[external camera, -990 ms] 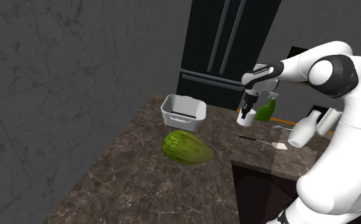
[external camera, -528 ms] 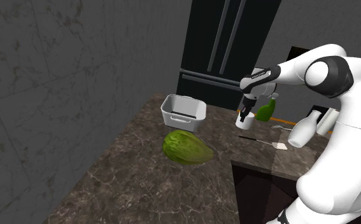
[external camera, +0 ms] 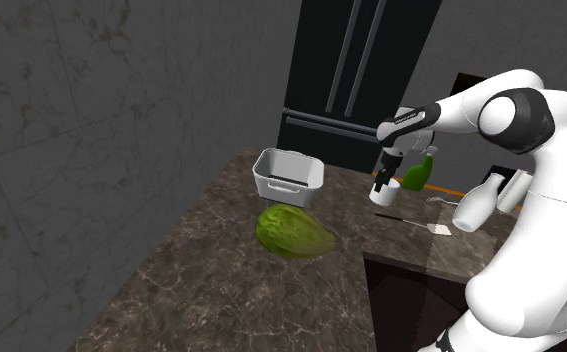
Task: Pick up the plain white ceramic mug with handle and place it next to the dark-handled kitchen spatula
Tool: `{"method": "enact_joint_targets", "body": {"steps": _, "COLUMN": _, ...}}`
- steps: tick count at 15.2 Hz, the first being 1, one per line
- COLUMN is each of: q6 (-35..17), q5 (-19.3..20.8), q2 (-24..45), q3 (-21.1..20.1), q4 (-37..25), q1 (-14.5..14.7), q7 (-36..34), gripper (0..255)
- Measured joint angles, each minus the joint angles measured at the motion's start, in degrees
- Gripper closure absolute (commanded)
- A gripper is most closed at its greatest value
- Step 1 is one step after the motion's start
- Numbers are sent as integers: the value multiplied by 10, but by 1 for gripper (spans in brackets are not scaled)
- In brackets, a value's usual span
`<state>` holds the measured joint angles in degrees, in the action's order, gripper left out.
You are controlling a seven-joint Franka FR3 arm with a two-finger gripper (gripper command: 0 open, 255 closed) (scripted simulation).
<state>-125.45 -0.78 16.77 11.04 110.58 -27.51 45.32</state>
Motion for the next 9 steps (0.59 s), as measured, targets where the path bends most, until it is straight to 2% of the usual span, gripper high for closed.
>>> {"method": "enact_joint_targets", "body": {"steps": 2, "q6": 0, "q5": 0, "q2": 0, "q3": 0, "q4": 0, "q1": 0, "q7": 0, "gripper": 0}}
{"method": "enact_joint_targets", "body": {"steps": 6, "q6": 49, "q5": 5, "q2": -24, "q3": 1, "q4": -26, "q1": 3, "q7": -4, "gripper": 0}}
{"method": "enact_joint_targets", "body": {"steps": 9, "q6": 63, "q5": 6, "q2": -30, "q3": 1, "q4": -34, "q1": 3, "q7": -4, "gripper": 0}}
